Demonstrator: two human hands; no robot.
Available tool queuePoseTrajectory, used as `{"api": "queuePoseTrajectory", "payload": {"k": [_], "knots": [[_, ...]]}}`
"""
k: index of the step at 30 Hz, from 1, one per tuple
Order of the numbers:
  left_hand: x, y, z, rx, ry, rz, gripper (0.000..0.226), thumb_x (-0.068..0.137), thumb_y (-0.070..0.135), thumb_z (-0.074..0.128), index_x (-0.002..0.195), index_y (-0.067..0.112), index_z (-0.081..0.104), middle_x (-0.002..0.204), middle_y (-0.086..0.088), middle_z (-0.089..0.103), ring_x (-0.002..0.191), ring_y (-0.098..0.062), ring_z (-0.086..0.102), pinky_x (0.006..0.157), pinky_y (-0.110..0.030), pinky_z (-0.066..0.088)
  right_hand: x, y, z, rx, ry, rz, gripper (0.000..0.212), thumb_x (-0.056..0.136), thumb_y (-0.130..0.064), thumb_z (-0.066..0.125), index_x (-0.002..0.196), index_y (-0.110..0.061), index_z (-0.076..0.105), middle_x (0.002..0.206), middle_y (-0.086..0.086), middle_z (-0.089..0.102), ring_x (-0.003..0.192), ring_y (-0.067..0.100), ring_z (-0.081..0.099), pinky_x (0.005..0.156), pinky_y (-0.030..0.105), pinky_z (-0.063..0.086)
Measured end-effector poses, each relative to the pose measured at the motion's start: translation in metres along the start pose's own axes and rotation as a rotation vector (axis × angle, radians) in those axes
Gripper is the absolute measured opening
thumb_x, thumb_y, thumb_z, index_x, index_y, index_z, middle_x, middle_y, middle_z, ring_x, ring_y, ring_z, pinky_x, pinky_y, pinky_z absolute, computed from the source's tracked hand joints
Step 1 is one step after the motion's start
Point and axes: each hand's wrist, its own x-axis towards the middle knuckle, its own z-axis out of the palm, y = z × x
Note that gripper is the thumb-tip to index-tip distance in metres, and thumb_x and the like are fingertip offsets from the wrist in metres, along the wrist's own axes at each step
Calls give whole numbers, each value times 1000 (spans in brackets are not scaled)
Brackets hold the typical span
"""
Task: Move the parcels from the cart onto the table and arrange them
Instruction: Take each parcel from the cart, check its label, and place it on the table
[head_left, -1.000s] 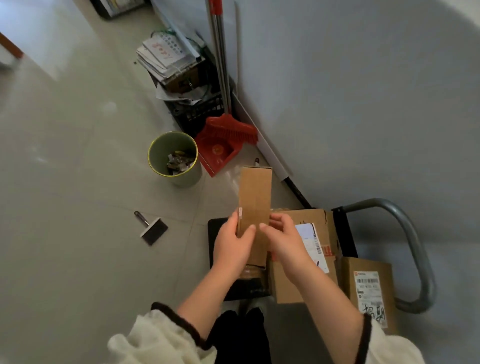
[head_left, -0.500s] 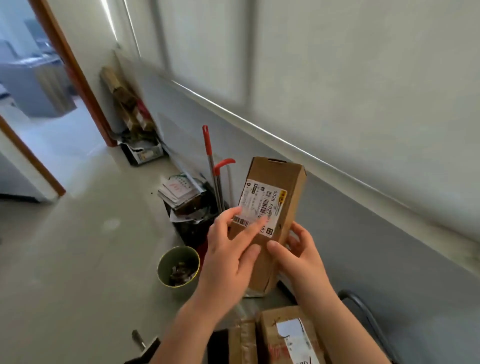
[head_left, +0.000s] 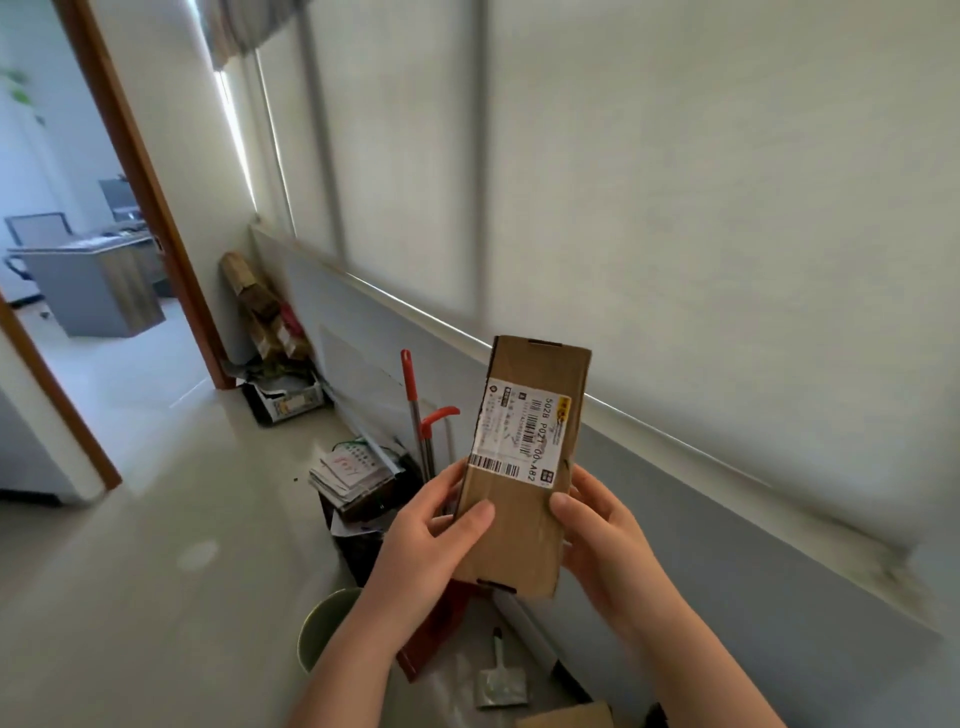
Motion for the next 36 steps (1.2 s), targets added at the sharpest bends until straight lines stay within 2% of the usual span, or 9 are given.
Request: {"api": "queuePoseTrajectory", "payload": {"k": [5,7,10,16,19,23,29,32,36], "knots": [[-12,27,17,485,79,187,62,83,49,60,139,42,35,122,19,47,101,-1,53,78,-16,51,-2,-4,-4,237,18,93,40,83,-31,56,118,-13,61,107,13,70,88,24,70,63,33,57],[-17,37,28,674,154,276,64,82,52,58,140,43,31,127,19,38,104,4,42,81,-9,39,-4,0,-5,335,36,170,38,91,-29,42,119,-10,59,108,17,69,86,26,70,65,37,58],[-19,37,36,771,155,346,65,82,54,56,141,42,30,132,16,33,108,-2,44,88,-15,44,-7,5,-5,413,88,210,41,96,-27,33,125,-8,54,108,19,68,85,28,70,65,38,58],[-19,33,27,541,34,201,58,86,46,58,137,46,30,121,19,41,101,3,47,65,-5,40,-16,-7,-5,116,201,74,31,94,-24,43,117,-17,63,106,9,71,94,25,66,83,45,51],[-15,33,18,248,-14,66,38,89,34,58,123,42,43,110,20,54,88,-2,61,59,-12,50,-24,-29,9,-211,300,-100,21,92,-25,56,111,-28,63,99,-8,72,86,10,68,67,24,53],[-7,27,11,-79,36,-82,15,91,20,57,102,30,62,86,9,73,86,-10,68,78,-32,56,-22,-39,26,-654,352,-209,30,81,-40,68,105,-43,52,102,-24,57,83,4,62,64,21,54],[-10,28,4,-1,66,16,18,92,18,57,99,34,61,94,11,70,86,-1,67,64,-16,53,-19,-37,25,-659,239,-205,37,82,-36,67,114,-38,49,106,-26,54,87,3,61,60,14,50],[-11,36,1,81,68,122,22,91,16,58,94,38,57,96,17,66,85,2,65,58,-8,49,-19,-44,22,-641,145,-257,46,83,-28,69,115,-45,42,109,-29,50,95,2,59,70,18,51],[-9,42,-2,281,114,252,29,88,15,61,99,40,52,107,22,59,105,3,57,85,-19,50,-14,-51,14,-677,7,-350,73,81,-8,69,133,-42,32,125,-19,43,114,-2,49,87,19,50]]}}
